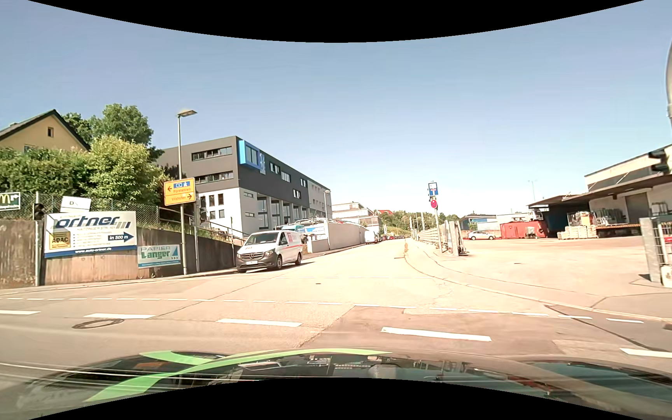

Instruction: Follow the waypoints while adhering to traffic rules and regulations

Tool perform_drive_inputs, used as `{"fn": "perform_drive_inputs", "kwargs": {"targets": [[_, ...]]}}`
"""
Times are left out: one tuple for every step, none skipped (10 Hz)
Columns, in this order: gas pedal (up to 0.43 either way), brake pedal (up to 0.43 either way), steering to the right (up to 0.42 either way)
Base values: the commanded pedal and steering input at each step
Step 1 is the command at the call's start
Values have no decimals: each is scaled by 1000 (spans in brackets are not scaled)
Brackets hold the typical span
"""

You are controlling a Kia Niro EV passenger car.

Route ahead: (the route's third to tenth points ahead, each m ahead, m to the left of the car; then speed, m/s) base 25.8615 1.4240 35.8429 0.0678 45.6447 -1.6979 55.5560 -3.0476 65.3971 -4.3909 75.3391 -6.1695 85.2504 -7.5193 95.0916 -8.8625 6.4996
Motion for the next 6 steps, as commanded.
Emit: {"fn": "perform_drive_inputs", "kwargs": {"targets": [[138,0,-31],[138,0,-29],[138,0,-22],[138,0,-10],[150,0,2],[150,0,11]]}}
